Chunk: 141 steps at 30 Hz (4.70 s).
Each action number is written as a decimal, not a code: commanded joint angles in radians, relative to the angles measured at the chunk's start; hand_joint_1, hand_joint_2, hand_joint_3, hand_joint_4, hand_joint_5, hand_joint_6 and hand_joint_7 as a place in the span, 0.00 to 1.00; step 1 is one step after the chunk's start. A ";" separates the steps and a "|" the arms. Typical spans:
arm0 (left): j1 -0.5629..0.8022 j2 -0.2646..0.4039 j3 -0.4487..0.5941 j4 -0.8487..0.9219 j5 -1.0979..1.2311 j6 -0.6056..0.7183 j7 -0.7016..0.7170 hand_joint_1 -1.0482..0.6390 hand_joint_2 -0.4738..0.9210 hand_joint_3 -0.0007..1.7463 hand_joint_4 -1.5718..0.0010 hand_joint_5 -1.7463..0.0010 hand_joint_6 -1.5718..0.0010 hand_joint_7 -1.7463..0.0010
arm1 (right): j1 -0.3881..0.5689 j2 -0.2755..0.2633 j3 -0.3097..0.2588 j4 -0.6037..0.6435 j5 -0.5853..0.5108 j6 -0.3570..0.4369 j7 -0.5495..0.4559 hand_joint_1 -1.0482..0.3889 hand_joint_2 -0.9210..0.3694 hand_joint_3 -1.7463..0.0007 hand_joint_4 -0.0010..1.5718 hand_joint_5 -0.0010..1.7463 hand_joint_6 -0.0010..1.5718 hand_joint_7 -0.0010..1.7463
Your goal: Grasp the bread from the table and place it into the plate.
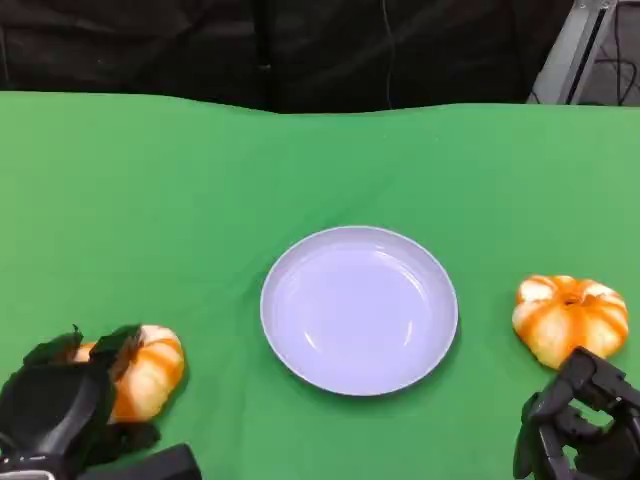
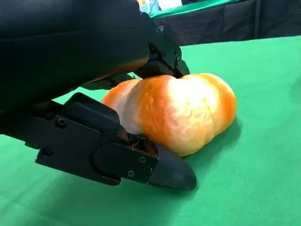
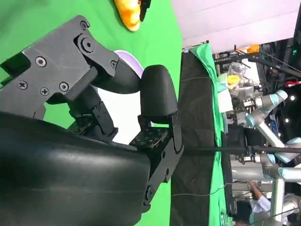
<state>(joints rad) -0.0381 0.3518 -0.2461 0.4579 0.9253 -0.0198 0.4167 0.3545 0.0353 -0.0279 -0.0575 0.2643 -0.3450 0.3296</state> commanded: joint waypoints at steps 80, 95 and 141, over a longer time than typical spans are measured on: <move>-0.466 -0.176 -0.344 0.189 -0.133 -0.144 -0.414 0.03 1.00 0.44 0.97 0.99 0.95 1.00 | -0.010 -0.001 -0.005 0.031 0.003 -0.069 -0.012 0.62 0.31 0.28 0.57 1.00 0.48 0.95; -0.420 -0.146 -0.302 0.087 -0.200 -0.141 -0.451 0.00 1.00 0.44 1.00 1.00 1.00 1.00 | -0.002 -0.004 -0.004 0.014 0.001 -0.052 -0.019 0.64 0.30 0.28 0.57 1.00 0.48 0.95; 0.334 -0.047 0.512 -0.475 -1.669 0.418 -1.258 0.52 0.84 0.51 0.44 0.00 0.49 0.07 | -0.023 -0.010 -0.016 0.038 0.011 -0.055 -0.012 0.64 0.32 0.27 0.58 1.00 0.50 0.92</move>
<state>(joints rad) 0.3043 0.2828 0.2641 -0.0208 -0.7526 0.4025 -0.8249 0.3279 0.0363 -0.0314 -0.0210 0.2616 -0.3932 0.3148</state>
